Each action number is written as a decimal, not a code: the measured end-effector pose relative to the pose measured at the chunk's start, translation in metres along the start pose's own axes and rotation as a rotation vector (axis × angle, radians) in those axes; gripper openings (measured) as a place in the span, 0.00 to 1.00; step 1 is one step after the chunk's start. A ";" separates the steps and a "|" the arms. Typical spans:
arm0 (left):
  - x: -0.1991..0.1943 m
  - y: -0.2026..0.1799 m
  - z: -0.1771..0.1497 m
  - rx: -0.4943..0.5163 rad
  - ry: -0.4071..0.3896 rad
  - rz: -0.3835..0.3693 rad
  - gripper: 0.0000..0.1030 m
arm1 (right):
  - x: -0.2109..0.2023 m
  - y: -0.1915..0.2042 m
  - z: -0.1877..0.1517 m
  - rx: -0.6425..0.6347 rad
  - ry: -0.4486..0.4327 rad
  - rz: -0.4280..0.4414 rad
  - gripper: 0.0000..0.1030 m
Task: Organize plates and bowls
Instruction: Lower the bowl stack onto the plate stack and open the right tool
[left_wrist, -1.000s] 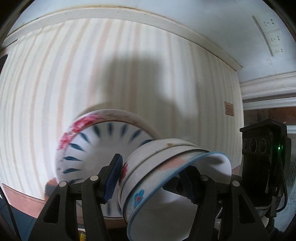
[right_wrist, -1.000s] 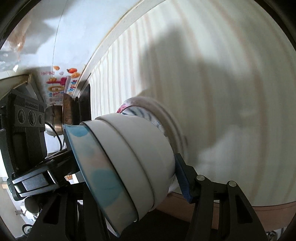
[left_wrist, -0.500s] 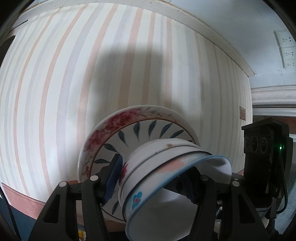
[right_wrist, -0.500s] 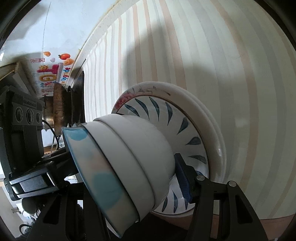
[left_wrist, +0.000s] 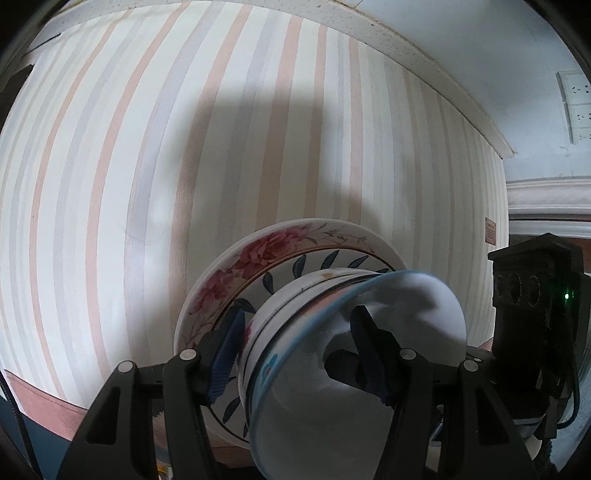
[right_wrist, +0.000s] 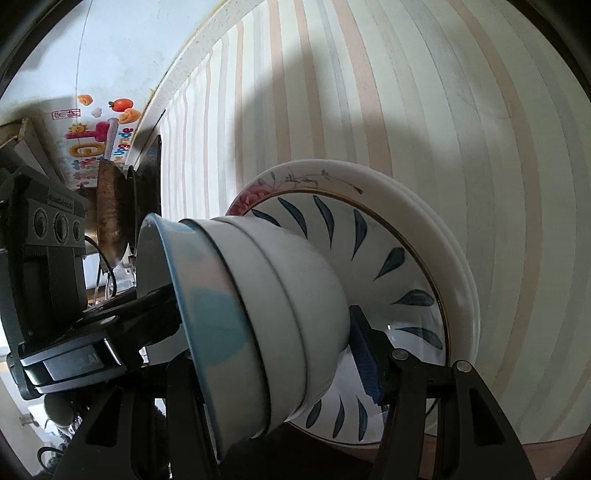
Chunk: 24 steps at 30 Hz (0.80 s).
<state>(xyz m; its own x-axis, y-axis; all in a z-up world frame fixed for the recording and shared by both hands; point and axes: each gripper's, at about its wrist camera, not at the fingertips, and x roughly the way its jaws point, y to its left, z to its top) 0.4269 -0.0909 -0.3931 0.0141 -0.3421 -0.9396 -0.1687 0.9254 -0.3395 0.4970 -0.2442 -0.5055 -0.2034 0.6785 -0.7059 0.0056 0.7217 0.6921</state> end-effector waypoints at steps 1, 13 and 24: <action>-0.001 -0.001 0.000 0.006 -0.003 0.002 0.55 | 0.000 0.000 0.000 0.004 0.000 0.000 0.57; -0.048 -0.014 -0.019 0.111 -0.158 0.120 0.55 | -0.025 0.014 -0.012 -0.023 -0.078 -0.073 0.57; -0.104 -0.026 -0.062 0.199 -0.330 0.175 0.77 | -0.109 0.080 -0.069 -0.144 -0.347 -0.291 0.82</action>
<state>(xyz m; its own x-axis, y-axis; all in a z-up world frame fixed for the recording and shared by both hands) 0.3690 -0.0894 -0.2835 0.3229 -0.1359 -0.9366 -0.0032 0.9895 -0.1447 0.4521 -0.2701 -0.3630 0.1628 0.4739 -0.8654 -0.1438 0.8791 0.4544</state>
